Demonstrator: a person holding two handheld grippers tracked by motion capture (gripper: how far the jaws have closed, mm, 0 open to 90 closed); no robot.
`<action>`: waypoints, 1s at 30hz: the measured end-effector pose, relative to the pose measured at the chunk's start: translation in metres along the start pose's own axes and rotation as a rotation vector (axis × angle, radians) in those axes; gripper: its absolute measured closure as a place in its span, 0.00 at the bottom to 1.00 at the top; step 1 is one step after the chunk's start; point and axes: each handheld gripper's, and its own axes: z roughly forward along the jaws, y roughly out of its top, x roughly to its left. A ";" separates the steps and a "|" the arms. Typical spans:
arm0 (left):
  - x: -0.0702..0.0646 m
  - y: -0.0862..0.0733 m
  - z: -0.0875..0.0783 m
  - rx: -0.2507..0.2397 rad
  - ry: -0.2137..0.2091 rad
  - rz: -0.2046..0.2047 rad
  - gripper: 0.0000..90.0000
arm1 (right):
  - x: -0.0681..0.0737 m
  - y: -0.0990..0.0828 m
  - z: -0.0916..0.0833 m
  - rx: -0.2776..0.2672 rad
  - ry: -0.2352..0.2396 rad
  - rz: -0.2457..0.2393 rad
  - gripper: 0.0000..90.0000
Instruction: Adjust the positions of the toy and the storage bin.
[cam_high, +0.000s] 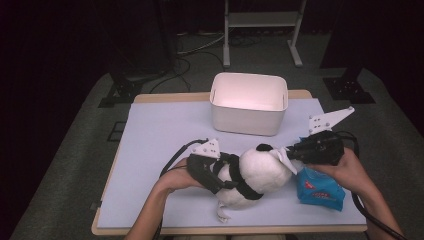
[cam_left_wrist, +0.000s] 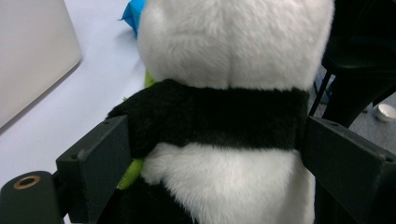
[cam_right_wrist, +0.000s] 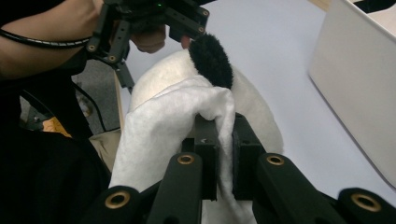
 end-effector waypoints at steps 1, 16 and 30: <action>0.000 0.000 0.000 0.001 0.001 0.002 0.09 | -0.001 -0.001 0.000 0.000 -0.008 -0.001 0.92; -0.006 0.013 -0.001 0.018 -0.013 0.055 0.46 | -0.002 -0.010 -0.001 0.000 0.002 0.018 0.93; -0.003 -0.003 0.005 0.041 -0.007 0.017 0.29 | -0.006 -0.019 -0.003 0.018 -0.014 0.043 0.93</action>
